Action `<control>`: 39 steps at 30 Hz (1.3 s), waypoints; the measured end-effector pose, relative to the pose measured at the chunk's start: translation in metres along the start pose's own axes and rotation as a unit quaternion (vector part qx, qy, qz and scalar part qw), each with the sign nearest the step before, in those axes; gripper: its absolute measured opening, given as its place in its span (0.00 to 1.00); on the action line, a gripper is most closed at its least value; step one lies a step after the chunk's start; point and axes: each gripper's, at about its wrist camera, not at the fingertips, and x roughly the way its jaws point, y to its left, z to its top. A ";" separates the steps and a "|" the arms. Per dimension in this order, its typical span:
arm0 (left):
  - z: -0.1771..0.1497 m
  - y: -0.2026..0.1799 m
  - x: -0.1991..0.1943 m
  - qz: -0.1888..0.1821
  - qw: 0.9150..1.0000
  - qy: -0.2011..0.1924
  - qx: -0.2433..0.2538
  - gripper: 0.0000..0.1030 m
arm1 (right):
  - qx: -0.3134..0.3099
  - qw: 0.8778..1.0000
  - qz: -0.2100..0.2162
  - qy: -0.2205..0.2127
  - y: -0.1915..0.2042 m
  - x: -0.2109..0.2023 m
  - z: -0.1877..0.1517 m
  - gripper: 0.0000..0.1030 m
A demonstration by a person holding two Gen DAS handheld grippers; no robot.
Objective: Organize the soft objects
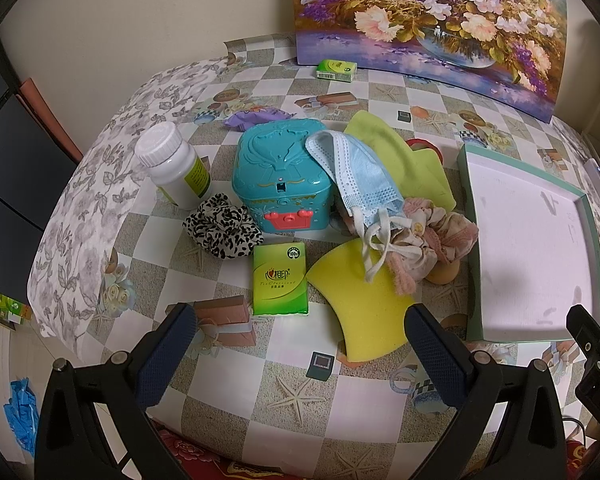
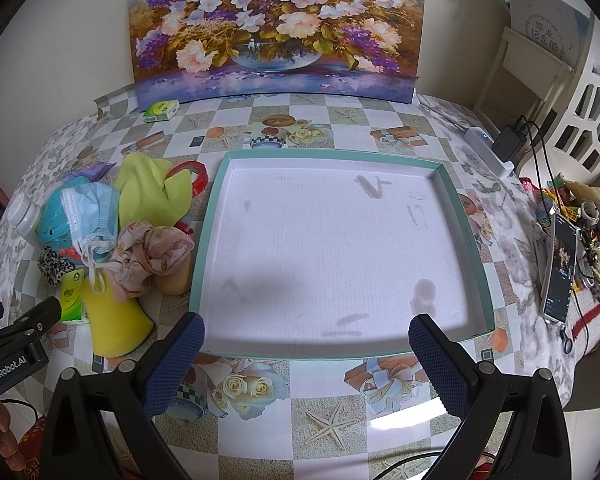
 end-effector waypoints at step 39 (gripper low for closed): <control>0.009 0.063 0.029 0.019 0.993 0.020 -0.113 1.00 | -0.061 0.984 0.157 0.054 0.092 0.021 0.003 1.00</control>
